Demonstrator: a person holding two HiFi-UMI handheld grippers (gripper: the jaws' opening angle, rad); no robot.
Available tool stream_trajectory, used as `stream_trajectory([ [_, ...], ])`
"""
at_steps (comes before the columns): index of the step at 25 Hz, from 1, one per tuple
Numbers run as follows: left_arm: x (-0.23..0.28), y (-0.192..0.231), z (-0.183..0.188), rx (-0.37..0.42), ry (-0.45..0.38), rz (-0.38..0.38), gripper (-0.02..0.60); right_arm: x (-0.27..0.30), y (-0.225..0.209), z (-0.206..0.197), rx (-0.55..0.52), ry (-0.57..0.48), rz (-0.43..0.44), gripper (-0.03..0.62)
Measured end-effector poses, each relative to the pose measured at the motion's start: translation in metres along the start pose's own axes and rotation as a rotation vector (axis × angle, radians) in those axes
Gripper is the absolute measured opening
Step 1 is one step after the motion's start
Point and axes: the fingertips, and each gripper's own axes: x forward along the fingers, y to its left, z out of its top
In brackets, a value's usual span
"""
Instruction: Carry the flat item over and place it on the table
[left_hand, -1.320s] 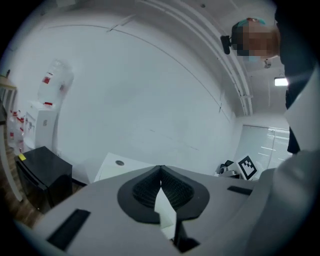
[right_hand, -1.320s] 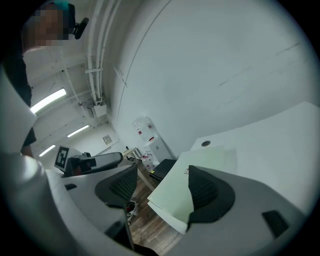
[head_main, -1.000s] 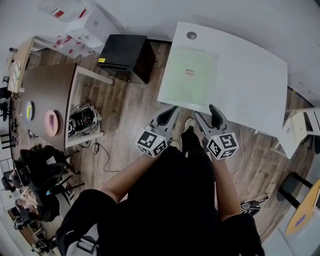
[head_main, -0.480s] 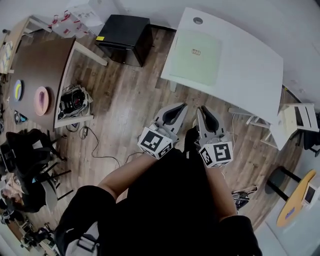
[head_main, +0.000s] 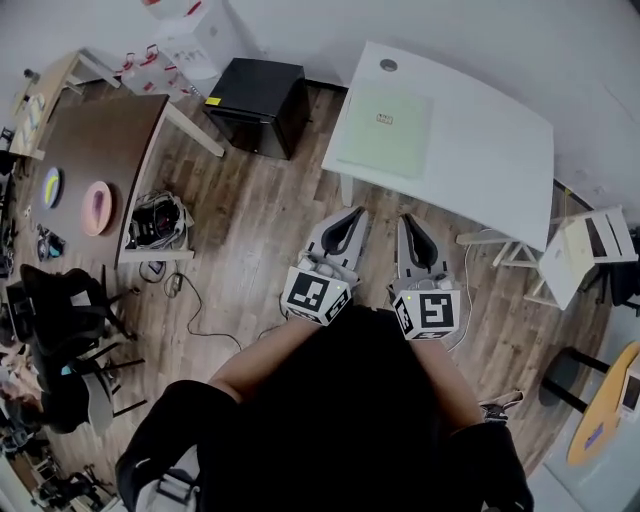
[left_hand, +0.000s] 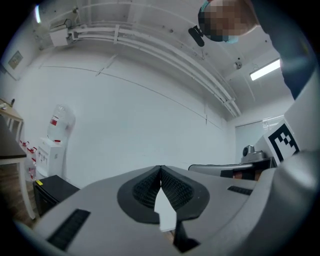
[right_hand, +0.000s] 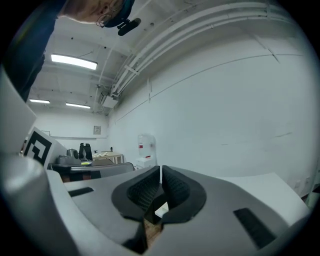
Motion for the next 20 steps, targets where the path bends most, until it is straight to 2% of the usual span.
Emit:
stream_trajectory([
  [3,0.003,-0.019,0.002,0.038,-0.013,-0.033,0.014,-0.017,-0.009,-0.001,0.022,-0.015,-0.029,0.040],
  [11,0.022,-0.064,-0.003,0.111,-0.020,-0.082,0.014,-0.052,-0.030,-0.005,-0.016,-0.040,-0.112,0.040],
  [15,0.026,-0.072,-0.001,0.133,-0.017,-0.097,0.014,-0.056,-0.041,0.000,-0.005,-0.058,-0.145,0.040],
  [20,0.023,-0.071,-0.002,0.141,-0.003,-0.112,0.014,-0.052,-0.036,0.001,-0.005,-0.068,-0.144,0.037],
])
